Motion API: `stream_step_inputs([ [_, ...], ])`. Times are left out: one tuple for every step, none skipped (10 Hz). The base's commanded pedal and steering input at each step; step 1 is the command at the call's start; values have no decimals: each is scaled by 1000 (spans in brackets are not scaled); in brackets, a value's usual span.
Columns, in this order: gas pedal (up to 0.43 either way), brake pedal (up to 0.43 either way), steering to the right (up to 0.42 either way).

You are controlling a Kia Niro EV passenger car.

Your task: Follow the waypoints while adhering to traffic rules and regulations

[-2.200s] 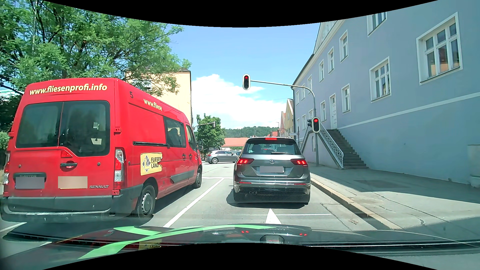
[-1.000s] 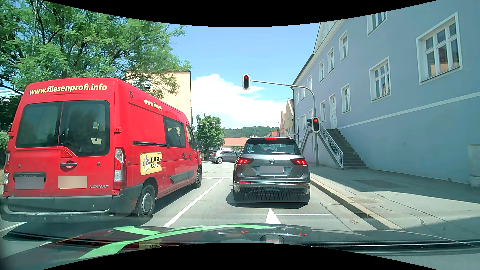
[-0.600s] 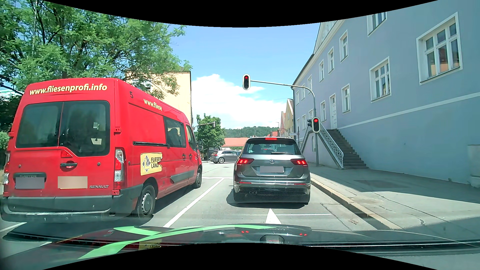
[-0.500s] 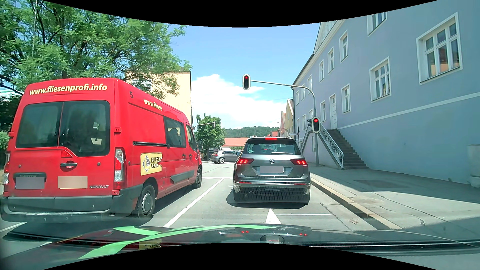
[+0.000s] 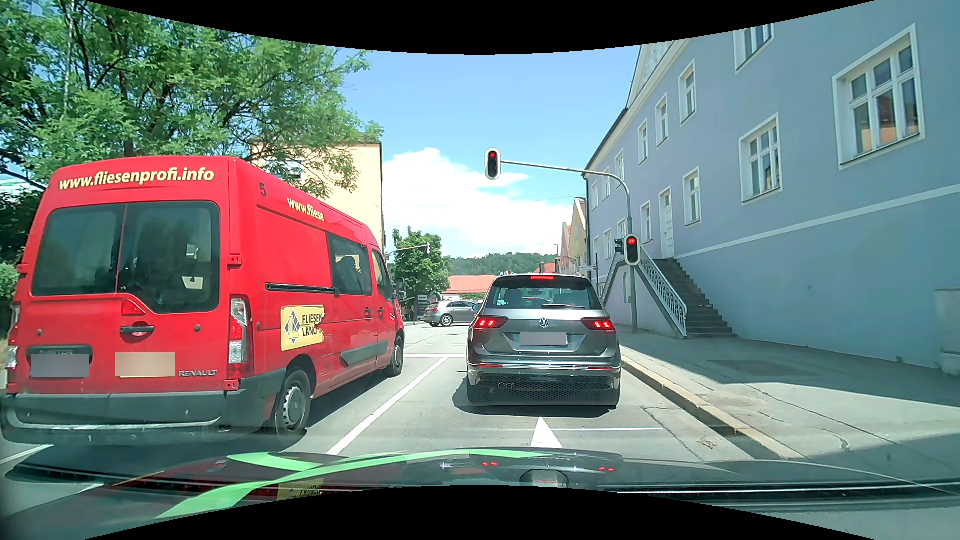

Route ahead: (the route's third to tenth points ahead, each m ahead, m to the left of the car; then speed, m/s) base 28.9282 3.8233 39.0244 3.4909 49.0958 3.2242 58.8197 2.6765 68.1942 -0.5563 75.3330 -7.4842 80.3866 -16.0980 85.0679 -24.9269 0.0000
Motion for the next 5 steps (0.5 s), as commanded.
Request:
stream_step_inputs([
  [0, 372, -7],
  [0, 372, -7],
  [0, 372, -7],
  [0, 372, -7],
  [0, 372, -7],
])
